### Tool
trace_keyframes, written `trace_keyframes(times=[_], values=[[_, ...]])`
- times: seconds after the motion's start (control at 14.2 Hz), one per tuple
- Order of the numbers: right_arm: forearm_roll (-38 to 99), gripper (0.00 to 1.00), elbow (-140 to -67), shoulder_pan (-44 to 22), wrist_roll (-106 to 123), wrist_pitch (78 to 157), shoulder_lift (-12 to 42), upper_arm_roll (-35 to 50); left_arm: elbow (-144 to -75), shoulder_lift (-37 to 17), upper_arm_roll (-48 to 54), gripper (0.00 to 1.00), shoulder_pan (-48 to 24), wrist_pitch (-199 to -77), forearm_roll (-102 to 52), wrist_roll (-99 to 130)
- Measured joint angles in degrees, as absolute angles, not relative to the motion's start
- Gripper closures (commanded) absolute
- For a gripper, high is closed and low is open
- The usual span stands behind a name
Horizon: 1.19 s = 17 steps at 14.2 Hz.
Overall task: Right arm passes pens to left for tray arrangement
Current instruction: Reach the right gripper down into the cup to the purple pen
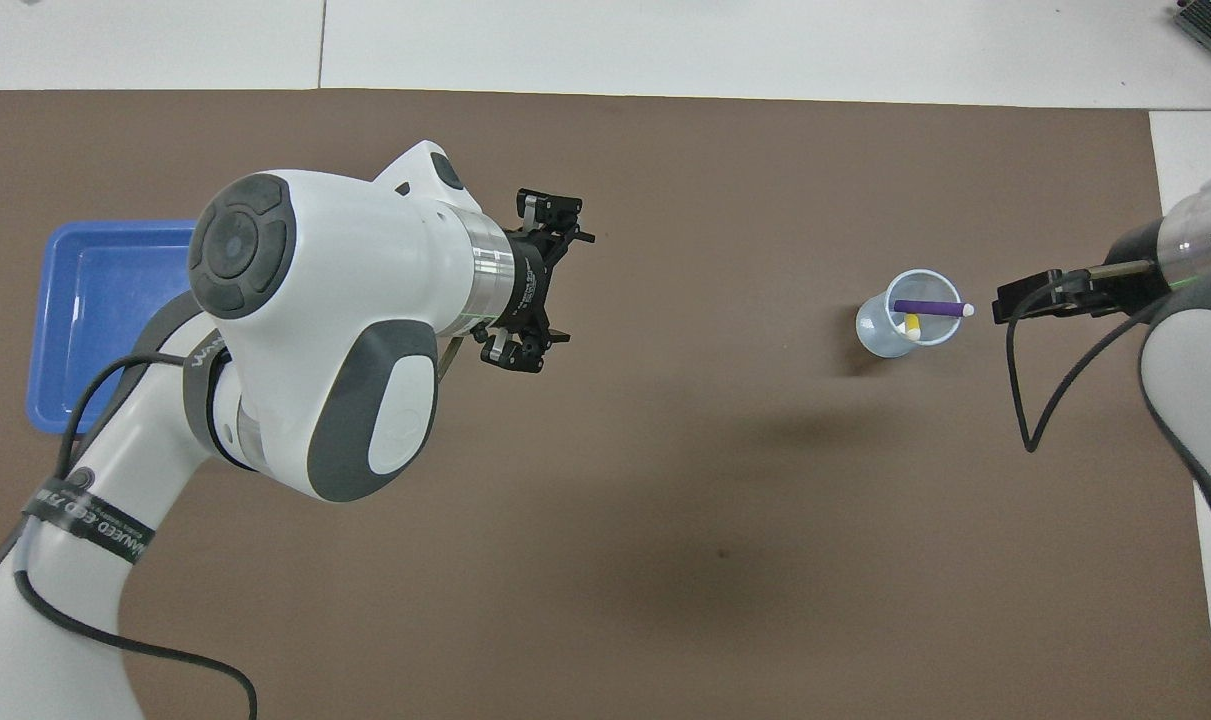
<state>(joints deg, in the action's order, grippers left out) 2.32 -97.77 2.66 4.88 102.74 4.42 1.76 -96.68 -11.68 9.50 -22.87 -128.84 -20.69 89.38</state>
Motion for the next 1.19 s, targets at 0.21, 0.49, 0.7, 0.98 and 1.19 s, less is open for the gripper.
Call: trace_keyframes(times=[0.21,0.49,0.7,0.98,1.19], values=[[2.32,0.0,-97.95,3.02,5.15,106.13,8.43,1.71,-97.27,-11.68,9.58,0.0,-22.89,-129.64,-20.79,92.94],[2.32,0.0,-97.97,5.0,7.58,108.75,11.93,1.63,-97.64,-11.68,9.48,0.0,-22.86,-132.03,-20.79,97.23],[2.32,0.0,-98.37,4.99,7.65,112.86,14.54,1.77,-97.94,-11.68,9.3,0.0,-22.79,-132.34,-20.79,97.93],[2.33,0.01,-99.65,4.7,7.63,117.47,18.14,2.01,-98.3,-11.68,9.15,0.0,-22.24,-132.52,-20.79,98.18],[2.33,0.13,-100.16,4.71,7.55,117.27,18.33,2.01,-98.43,-11.68,9.14,0.0,-21.56,-132.54,-20.79,98.18]])
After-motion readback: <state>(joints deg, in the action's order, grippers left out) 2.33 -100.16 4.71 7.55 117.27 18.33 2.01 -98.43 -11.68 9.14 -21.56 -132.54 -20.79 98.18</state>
